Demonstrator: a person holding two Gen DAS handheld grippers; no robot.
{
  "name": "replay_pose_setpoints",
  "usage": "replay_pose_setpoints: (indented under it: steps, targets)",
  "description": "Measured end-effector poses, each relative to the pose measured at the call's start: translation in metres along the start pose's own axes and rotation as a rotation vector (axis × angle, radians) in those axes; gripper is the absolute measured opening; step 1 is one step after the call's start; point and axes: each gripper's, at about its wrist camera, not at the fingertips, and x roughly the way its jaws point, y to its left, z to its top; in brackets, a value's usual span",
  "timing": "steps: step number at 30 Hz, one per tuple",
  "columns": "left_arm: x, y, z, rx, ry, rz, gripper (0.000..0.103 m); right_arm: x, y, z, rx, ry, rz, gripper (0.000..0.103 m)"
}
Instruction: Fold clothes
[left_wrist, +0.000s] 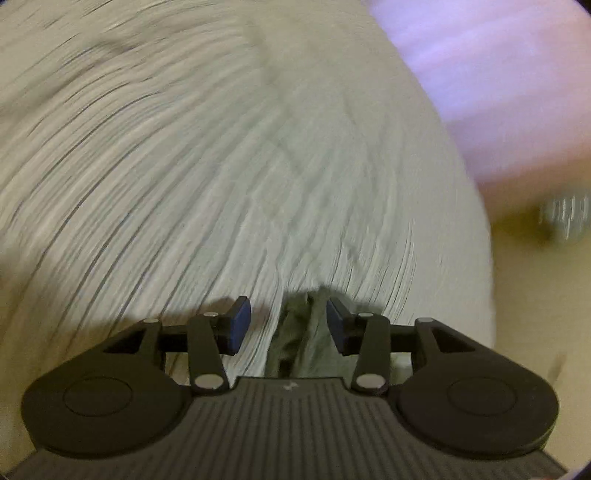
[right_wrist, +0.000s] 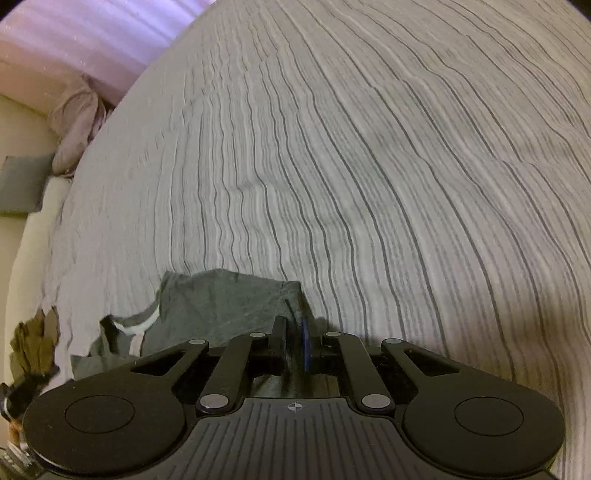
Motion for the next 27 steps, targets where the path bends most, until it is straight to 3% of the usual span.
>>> replay_pose_setpoints:
  steps: [3,5,6,8,9,15,17,19,27]
  targets:
    - [0.012,-0.023,0.002,0.193,0.039,0.007,0.039,-0.002,-0.001,0.001,0.017,-0.013,0.007,0.007]
    - [0.021,-0.034,0.001,0.284,0.058,0.01,0.036,-0.005,-0.001,0.0,0.017,-0.035,0.01,0.027]
    - [0.025,-0.035,0.0,0.304,0.069,0.008,0.034,-0.006,0.0,0.0,0.017,-0.046,0.011,0.032]
    - [0.033,-0.036,0.003,0.317,0.082,0.011,0.014,-0.009,0.001,0.0,0.017,-0.068,0.013,0.033]
    - [0.037,-0.036,0.004,0.323,0.087,0.012,0.011,-0.009,0.002,-0.001,0.012,-0.076,0.015,0.033]
    - [0.039,-0.03,0.001,0.269,0.072,-0.005,0.014,-0.004,0.016,-0.004,-0.098,-0.067,0.022,0.032]
    - [0.041,-0.031,0.001,0.282,0.076,-0.013,0.005,0.0,0.024,-0.006,-0.152,-0.057,0.009,0.032]
    - [0.039,-0.034,0.001,0.301,0.076,-0.018,0.004,0.001,0.03,-0.009,-0.198,-0.06,-0.003,0.032]
    - [0.038,-0.035,-0.003,0.296,0.058,-0.019,0.003,0.002,0.021,-0.015,-0.187,-0.07,-0.016,0.032]
